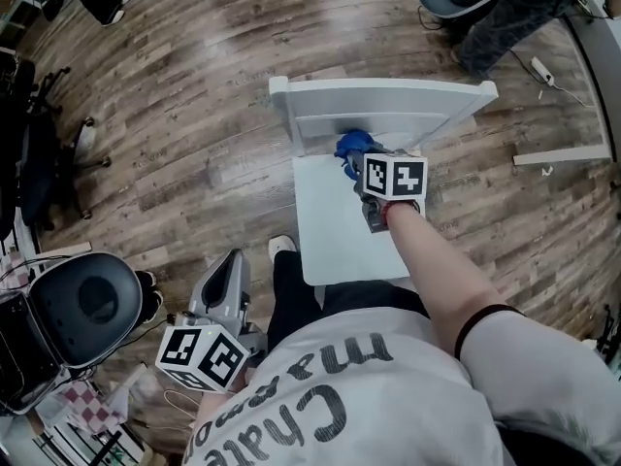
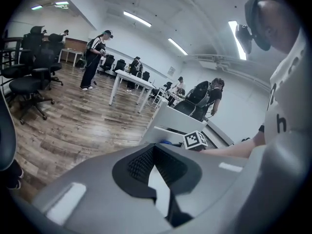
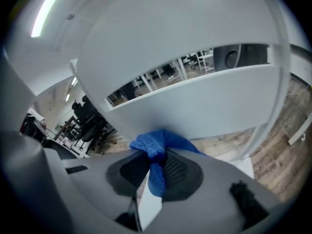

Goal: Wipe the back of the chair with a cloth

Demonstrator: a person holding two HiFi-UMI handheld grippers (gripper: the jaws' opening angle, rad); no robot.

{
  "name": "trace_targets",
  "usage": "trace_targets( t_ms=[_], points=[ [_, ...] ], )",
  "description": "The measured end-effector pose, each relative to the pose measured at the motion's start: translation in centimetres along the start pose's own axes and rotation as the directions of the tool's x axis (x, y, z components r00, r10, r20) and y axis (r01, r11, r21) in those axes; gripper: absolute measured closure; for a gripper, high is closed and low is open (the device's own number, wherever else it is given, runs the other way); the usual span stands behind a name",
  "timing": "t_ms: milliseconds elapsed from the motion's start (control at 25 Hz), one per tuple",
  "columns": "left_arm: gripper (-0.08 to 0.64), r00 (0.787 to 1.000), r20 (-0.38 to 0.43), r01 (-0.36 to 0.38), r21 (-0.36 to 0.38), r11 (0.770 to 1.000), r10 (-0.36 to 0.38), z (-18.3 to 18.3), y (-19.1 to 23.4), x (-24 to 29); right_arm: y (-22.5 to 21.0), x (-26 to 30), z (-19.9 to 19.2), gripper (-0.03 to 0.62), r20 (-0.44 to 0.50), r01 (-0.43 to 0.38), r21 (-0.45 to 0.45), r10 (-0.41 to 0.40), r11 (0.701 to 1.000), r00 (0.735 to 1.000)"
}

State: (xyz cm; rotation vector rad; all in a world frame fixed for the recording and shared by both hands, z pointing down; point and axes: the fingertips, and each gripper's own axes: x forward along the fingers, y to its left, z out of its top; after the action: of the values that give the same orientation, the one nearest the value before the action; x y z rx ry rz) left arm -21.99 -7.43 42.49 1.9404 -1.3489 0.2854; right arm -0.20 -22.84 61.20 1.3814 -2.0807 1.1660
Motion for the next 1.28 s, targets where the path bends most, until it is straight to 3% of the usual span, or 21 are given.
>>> trace_targets(
  t_ms=[200,440,800,1280],
  points=[
    [0.551,0.997,0.036,-0.068,-0.050,0.996,0.069,-0.4,3.8,-2.6,9.0,4.3,-1.0,0.522,-0.070,-0.158,-0.120,0.151,0.980,0.986],
    [0.551,0.991,0.055,-0.113,-0.100,0.989,0.119,-0.5,6.5,-4.9,11.6,6.3,-1.4,0.522,-0.093,-0.161,-0.114,0.151,0.980,0.984],
    [0.551,0.995,0.047,-0.081,-0.095,0.992,0.085,-0.9,6.7,-5.1,6.2,4.2,0.7,0.522,0.031,-0.040,0.116,0.037,0.992,0.999],
    [0.551,0.999,-0.017,0.034,-0.029,0.999,-0.035,-2.0,1.3,-0.1,-6.6,-2.8,2.0,0.522,0.148,0.121,0.299,-0.171,0.947,0.974]
  ],
)
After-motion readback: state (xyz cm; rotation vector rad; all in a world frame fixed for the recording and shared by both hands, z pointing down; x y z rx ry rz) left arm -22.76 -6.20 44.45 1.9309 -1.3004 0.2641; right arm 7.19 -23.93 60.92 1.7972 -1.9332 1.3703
